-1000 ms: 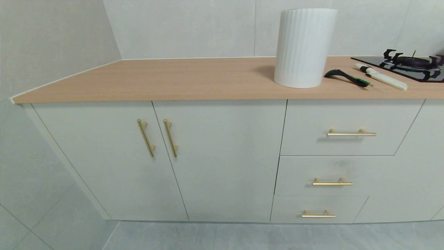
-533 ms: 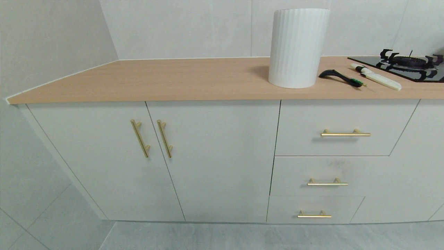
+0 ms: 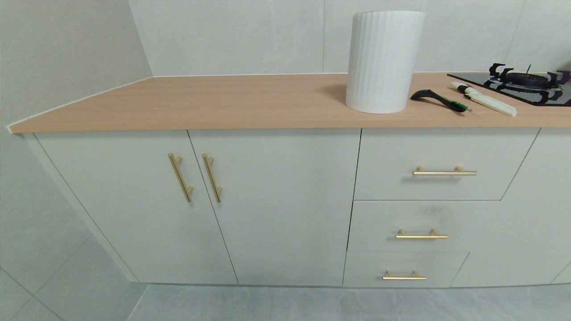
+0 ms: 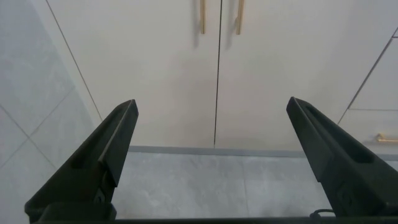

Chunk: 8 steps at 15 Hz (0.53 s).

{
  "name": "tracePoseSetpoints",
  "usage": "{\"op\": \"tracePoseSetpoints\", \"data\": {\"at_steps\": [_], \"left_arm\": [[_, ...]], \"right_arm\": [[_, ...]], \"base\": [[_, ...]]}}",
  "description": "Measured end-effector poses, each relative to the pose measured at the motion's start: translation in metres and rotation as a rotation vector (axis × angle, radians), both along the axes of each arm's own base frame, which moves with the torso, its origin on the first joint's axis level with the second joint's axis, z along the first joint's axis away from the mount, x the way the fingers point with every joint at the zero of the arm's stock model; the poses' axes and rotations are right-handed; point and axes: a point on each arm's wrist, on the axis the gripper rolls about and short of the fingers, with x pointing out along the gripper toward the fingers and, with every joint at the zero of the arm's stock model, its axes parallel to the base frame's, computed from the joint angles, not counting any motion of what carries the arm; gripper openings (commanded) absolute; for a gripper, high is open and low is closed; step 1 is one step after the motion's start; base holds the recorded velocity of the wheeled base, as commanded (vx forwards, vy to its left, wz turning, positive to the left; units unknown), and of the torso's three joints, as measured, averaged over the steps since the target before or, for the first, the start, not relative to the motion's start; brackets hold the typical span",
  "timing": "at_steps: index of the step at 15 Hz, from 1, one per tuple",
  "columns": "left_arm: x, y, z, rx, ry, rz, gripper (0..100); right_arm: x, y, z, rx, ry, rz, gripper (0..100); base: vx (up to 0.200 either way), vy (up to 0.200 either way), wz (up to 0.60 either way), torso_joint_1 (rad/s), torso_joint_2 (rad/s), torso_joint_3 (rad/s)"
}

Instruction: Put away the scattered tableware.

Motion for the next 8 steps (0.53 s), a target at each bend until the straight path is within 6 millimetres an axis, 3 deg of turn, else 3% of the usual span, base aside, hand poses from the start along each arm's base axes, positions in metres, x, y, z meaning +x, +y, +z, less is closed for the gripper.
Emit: {"op": "tracePoseSetpoints", "data": {"at_steps": [1, 4, 6, 8], "left_arm": [[0.0, 0.0, 0.0, 0.0, 0.0, 0.0, 100], [0.0, 0.0, 0.0, 0.0, 0.0, 0.0, 100], [0.0, 0.0, 0.0, 0.0, 0.0, 0.001, 100], [0.0, 0.0, 0.0, 0.0, 0.0, 0.0, 100]], "right_arm": [[0.0, 0.0, 0.003, 0.003, 0.013, 0.009, 100], [0.003, 0.0, 0.046, 0.021, 0.004, 0.064, 100], [0.022, 0.001, 0.069, 0.024, 0.095, 0.094, 100], [0.053, 0.003, 0.09, 0.023, 0.21, 0.113, 100]], "base": [[0.0, 0.0, 0.0, 0.0, 0.0, 0.0], [0.0, 0.0, 0.0, 0.0, 0.0, 0.0], [0.0, 0.0, 0.0, 0.0, 0.0, 0.0], [0.0, 0.0, 0.0, 0.0, 0.0, 0.0]]}}
